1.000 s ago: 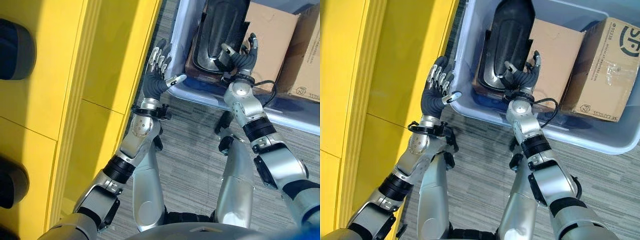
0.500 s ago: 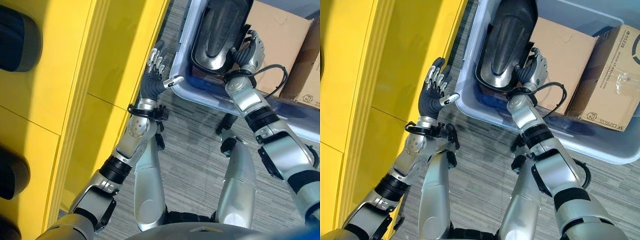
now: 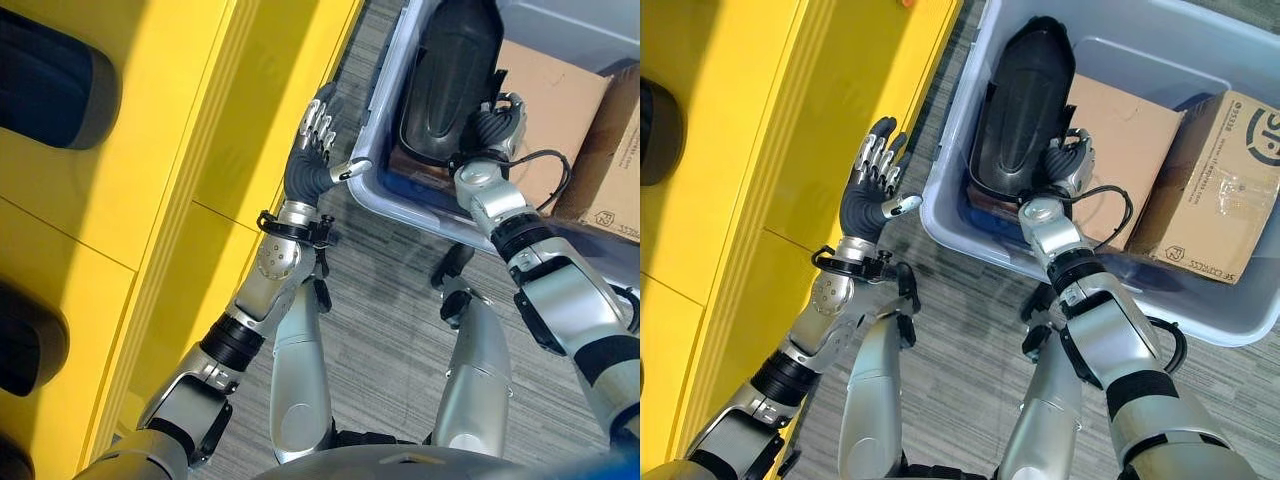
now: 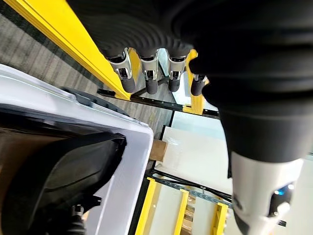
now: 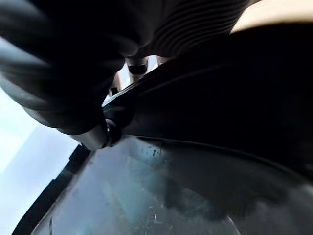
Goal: Move parts from the plastic box to the shelf.
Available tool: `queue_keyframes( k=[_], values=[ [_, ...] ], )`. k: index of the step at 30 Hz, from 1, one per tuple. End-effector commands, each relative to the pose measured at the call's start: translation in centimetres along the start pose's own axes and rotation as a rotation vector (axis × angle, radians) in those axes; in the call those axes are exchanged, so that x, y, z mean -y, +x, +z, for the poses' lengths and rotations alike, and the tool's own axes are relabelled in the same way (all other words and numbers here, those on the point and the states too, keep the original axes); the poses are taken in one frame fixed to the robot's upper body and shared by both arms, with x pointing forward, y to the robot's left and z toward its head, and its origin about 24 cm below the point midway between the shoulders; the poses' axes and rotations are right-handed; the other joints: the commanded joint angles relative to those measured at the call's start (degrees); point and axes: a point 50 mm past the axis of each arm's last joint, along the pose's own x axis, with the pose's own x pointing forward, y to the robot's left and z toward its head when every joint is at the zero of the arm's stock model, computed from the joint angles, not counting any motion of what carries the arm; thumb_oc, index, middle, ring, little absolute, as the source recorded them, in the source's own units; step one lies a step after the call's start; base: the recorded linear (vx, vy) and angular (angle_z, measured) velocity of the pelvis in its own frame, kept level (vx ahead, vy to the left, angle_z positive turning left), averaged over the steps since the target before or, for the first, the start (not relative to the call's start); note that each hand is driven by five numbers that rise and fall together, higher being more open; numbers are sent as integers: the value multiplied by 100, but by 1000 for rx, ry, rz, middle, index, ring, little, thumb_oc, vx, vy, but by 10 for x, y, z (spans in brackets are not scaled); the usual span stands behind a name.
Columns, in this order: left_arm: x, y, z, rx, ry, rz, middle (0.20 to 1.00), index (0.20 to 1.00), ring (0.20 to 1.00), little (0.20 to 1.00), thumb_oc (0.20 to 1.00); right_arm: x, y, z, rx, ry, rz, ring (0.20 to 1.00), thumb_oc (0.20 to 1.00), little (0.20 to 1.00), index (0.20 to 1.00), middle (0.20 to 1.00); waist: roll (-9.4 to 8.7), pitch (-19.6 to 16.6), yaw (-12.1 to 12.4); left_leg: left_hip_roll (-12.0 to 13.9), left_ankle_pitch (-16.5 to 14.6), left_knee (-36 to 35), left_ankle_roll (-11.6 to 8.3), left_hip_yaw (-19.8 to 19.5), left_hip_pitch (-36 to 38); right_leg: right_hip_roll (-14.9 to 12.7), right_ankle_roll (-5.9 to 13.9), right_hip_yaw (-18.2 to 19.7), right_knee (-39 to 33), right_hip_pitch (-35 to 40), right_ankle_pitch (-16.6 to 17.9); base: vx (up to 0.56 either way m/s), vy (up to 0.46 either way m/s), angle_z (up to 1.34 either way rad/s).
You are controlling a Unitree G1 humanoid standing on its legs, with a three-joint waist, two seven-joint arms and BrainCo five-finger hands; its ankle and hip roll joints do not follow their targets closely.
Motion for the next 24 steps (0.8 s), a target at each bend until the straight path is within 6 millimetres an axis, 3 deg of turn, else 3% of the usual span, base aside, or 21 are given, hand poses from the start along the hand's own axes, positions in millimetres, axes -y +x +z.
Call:
queue_keyframes(
  k=[1,3,6,9,10,11,13,17,20,24],
  values=[
    [18,5,32,193,-15,-105,1000,1000,1000,1000,1000,-31,-41,-64,-277,93,138,200,200,200,200,200,308,361,144,-331,124,-360,62,542,135,133,385,-3,560,221,-485,-18,-30,-14],
    [18,5,35,202,-23,-110,1000,1000,1000,1000,1000,-28,-38,-57,-208,105,108,200,200,200,200,200,310,361,109,-337,126,-415,64,564,291,156,394,30,457,345,-454,-20,-36,-24],
    [20,3,40,224,-34,-120,1000,1000,1000,1000,1000,-17,-34,-21,134,115,-10,200,200,200,200,200,313,361,20,-340,119,-522,70,629,609,211,431,99,260,593,-402,-22,-35,-13],
    [23,1,43,236,-46,-110,1000,1000,1000,1000,1000,-17,-44,8,328,117,-47,200,200,200,200,200,320,361,-76,-367,115,-638,80,688,882,266,452,170,124,787,-391,-15,33,-19],
    [25,-1,43,229,-81,-107,1000,1000,1000,1000,1000,-14,-57,26,484,138,-61,200,200,200,200,200,306,361,-193,-358,102,-720,92,790,1126,289,458,235,81,956,-432,-10,79,-12],
    [26,-1,43,221,-106,-106,1000,1000,1000,1000,1000,-13,-61,33,531,146,-62,200,200,200,200,200,297,361,-249,-348,87,-723,100,819,1201,299,458,262,63,1019,-448,-12,64,-12],
    [30,0,35,114,-307,-160,1000,1000,1000,1000,1000,-10,-72,50,694,94,-95,200,200,200,200,200,281,361,-346,-320,73,-736,105,895,1351,296,462,298,53,1127,-470,3,21,-13],
    [39,-1,27,24,-519,-217,1000,1000,1000,1000,1000,-8,-85,69,832,76,-102,200,200,200,200,200,285,361,-455,-308,73,-790,102,987,1521,319,476,339,11,1229,-474,9,21,-9],
    [42,2,22,-52,-525,-145,1000,1000,1000,1000,1000,-1,-96,92,1013,64,-148,200,200,200,200,200,276,361,-578,-269,78,-855,88,1116,1748,355,483,415,-125,1379,-440,23,4,-20],
    [33,4,22,-57,-530,-63,1000,1000,1000,1000,1000,7,-103,106,1106,98,-172,200,200,200,200,200,279,361,-638,-249,56,-858,69,1175,1874,379,479,454,-174,1460,-465,12,-7,-15]
  ],
)
